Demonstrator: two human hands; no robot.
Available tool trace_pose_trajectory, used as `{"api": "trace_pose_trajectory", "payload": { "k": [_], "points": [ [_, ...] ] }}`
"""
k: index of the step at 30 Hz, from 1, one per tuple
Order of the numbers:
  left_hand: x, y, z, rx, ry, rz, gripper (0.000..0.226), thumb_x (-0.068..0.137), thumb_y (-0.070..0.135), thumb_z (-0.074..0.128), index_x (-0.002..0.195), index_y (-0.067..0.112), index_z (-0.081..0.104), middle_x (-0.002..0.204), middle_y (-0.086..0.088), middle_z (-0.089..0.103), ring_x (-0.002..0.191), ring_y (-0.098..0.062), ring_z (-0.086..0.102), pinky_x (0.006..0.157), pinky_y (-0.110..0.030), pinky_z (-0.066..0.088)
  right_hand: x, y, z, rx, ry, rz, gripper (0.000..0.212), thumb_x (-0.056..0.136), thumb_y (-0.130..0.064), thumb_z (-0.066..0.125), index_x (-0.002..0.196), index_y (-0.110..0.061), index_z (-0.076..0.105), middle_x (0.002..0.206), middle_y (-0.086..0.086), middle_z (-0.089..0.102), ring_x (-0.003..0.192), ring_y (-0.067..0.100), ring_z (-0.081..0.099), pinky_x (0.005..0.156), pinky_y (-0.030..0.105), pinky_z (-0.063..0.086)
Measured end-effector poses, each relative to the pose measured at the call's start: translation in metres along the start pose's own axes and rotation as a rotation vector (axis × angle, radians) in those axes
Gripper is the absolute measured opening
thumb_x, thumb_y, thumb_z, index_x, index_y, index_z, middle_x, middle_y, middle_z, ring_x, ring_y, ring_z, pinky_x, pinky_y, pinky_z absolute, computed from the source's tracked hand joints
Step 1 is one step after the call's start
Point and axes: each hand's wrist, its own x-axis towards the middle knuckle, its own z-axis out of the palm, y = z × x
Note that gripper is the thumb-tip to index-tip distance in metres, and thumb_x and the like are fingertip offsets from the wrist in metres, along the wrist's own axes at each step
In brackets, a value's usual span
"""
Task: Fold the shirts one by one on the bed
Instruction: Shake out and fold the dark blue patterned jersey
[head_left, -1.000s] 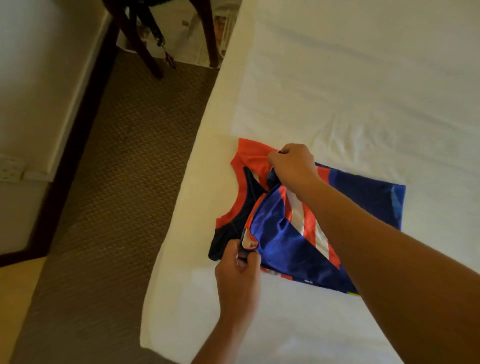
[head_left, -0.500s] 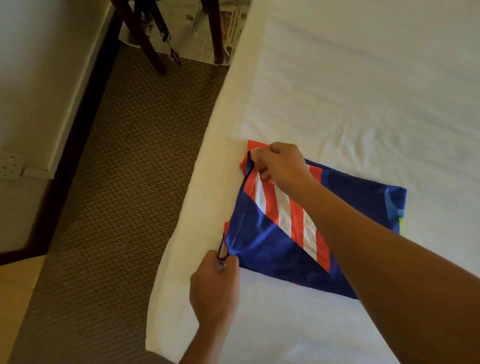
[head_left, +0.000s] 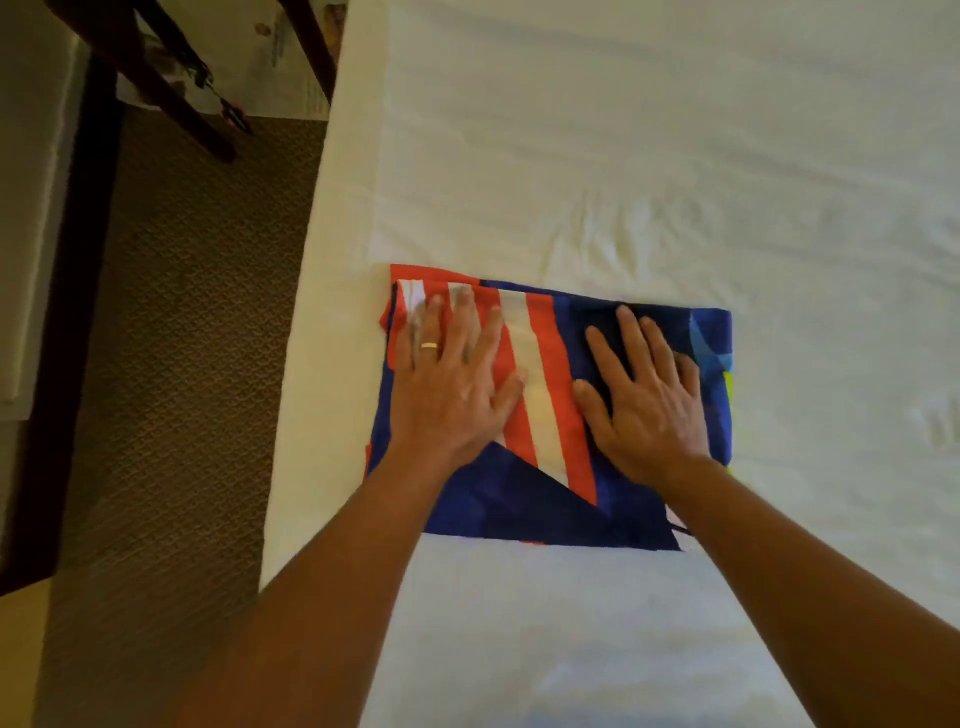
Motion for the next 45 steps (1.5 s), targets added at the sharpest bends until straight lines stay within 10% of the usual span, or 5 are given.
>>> {"api": "trace_pose_trajectory", "payload": {
  "k": [12,19,27,37,45],
  "points": [
    [0.034,-0.007,-0.039,0.069,-0.056,-0.015,0.083,0.087,0.056,0.049,0.159,0.028,0.018,0.166,-0.008,0.021,0.154,-0.031,0.013,0.118,-0.056,0.014,0.027,0.038,-0.033,0.133,0.037,0.081,0.07,0.082,-0.022,0.058,0.148,-0.02,0.035,0.155,0.005,0.032,0.141,0.028,0.03,0.111,0.048,0.026],
    [0.043,0.01,-0.057,0.12,-0.045,-0.092,0.032,0.093,0.043,0.053,0.117,0.025,0.063,0.116,-0.002,0.059,0.116,-0.029,0.05,0.104,-0.05,0.027,0.041,0.05,-0.056,-0.079,-0.133,0.029,0.03,0.088,-0.031,0.053,0.115,-0.022,0.06,0.101,0.0,0.054,0.107,0.027,0.051,0.095,0.043,0.03],
    [0.03,0.03,-0.114,-0.122,0.188,-0.02,0.017,0.089,0.038,0.051,0.077,0.027,0.051,0.065,0.011,0.048,0.074,-0.021,0.051,0.082,-0.038,0.024,0.027,0.064,-0.121,0.283,0.049,0.053,0.011,0.083,-0.021,0.054,0.076,-0.012,0.057,0.065,0.005,0.054,0.067,0.033,0.052,0.062,0.033,0.034],
    [0.015,0.06,-0.21,-0.025,0.563,0.142,0.015,0.086,0.036,0.061,0.089,0.022,0.058,0.076,0.005,0.062,0.07,-0.021,0.053,0.076,-0.041,0.03,0.013,0.085,-0.206,0.36,0.652,-0.218,0.008,0.065,-0.013,0.044,0.059,-0.008,0.046,0.049,0.006,0.045,0.043,0.036,0.038,0.047,0.025,0.019],
    [-0.074,0.06,-0.08,0.174,0.448,0.223,0.011,0.088,0.022,0.07,0.093,0.012,0.071,0.097,-0.01,0.071,0.085,-0.035,0.067,0.081,-0.044,0.031,-0.063,0.117,-0.079,0.137,0.504,-0.247,0.009,0.068,-0.013,0.06,0.077,-0.013,0.062,0.081,0.006,0.056,0.07,0.034,0.053,0.06,0.038,0.037]
  ]
}}
